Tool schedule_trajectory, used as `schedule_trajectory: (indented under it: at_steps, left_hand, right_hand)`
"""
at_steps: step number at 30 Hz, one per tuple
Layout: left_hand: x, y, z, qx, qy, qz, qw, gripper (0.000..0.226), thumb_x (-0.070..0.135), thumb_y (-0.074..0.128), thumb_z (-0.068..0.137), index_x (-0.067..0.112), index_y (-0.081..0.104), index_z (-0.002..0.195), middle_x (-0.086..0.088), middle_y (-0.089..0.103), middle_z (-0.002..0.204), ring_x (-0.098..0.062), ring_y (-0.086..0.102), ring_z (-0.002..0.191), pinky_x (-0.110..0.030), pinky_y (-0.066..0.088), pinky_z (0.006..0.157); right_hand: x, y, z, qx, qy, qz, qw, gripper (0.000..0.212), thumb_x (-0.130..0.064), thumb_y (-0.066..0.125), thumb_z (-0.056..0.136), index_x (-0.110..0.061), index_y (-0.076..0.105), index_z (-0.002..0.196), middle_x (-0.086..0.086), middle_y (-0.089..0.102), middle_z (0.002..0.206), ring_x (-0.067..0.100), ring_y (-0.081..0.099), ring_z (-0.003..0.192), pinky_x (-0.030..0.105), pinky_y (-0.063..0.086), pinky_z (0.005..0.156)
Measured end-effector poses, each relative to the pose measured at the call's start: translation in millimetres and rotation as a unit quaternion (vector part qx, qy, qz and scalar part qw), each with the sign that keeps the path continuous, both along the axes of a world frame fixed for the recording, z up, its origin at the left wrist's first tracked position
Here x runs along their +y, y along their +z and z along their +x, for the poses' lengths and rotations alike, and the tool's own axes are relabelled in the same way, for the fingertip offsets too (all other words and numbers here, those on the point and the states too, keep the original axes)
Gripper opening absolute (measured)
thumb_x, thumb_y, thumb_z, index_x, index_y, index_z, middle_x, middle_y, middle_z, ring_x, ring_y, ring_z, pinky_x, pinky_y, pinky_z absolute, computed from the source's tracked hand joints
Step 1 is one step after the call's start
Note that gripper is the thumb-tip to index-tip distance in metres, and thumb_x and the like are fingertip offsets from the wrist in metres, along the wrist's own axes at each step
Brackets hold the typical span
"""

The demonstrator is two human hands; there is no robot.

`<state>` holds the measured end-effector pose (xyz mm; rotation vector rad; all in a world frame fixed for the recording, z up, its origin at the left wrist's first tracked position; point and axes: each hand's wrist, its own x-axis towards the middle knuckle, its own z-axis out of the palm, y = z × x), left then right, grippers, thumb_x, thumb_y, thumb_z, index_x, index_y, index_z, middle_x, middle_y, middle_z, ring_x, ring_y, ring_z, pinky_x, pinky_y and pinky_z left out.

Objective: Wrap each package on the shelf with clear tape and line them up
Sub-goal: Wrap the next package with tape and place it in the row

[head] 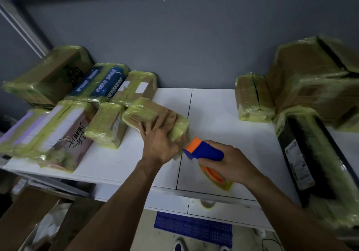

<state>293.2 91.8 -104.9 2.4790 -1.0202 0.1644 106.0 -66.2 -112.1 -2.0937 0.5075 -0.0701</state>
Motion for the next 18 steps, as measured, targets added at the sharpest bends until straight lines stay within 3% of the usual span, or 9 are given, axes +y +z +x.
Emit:
schedule_trajectory:
  at_steps: [6, 9, 18]
  left_hand:
    - [-2, -3, -2, -0.028, 0.019, 0.036, 0.999, 0.077, 0.068, 0.064, 0.081, 0.042, 0.042, 0.150, 0.016, 0.033, 0.161, -0.025, 0.024, 0.150, -0.060, 0.000, 0.122]
    - [-3, -6, -3, -0.027, 0.017, 0.028, 0.999, 0.071, 0.058, 0.068, 0.084, 0.042, 0.045, 0.149, 0.015, 0.033, 0.162, -0.026, 0.025, 0.150, -0.059, 0.001, 0.122]
    - [-8, -14, 0, -0.028, 0.033, -0.006, 0.999, 0.060, 0.059, 0.061, 0.086, 0.041, 0.053, 0.143, 0.014, 0.042, 0.157, -0.026, 0.030, 0.147, -0.058, 0.002, 0.121]
  right_hand:
    - [9, 10, 23, 0.014, 0.003, -0.015, 1.000, 0.040, -0.059, 0.070, 0.080, -0.039, 0.065, 0.114, -0.014, 0.074, 0.098, 0.006, 0.068, 0.090, 0.041, 0.059, 0.085]
    - [9, 8, 26, 0.018, 0.000, -0.019, 1.000, 0.037, -0.053, 0.073, 0.083, -0.038, 0.066, 0.116, -0.013, 0.074, 0.101, 0.008, 0.069, 0.092, 0.041, 0.059, 0.085]
    - [9, 2, 33, 0.026, -0.008, -0.052, 0.998, 0.039, -0.056, 0.073, 0.083, -0.041, 0.062, 0.116, -0.015, 0.072, 0.096, 0.007, 0.067, 0.087, 0.035, 0.060, 0.077]
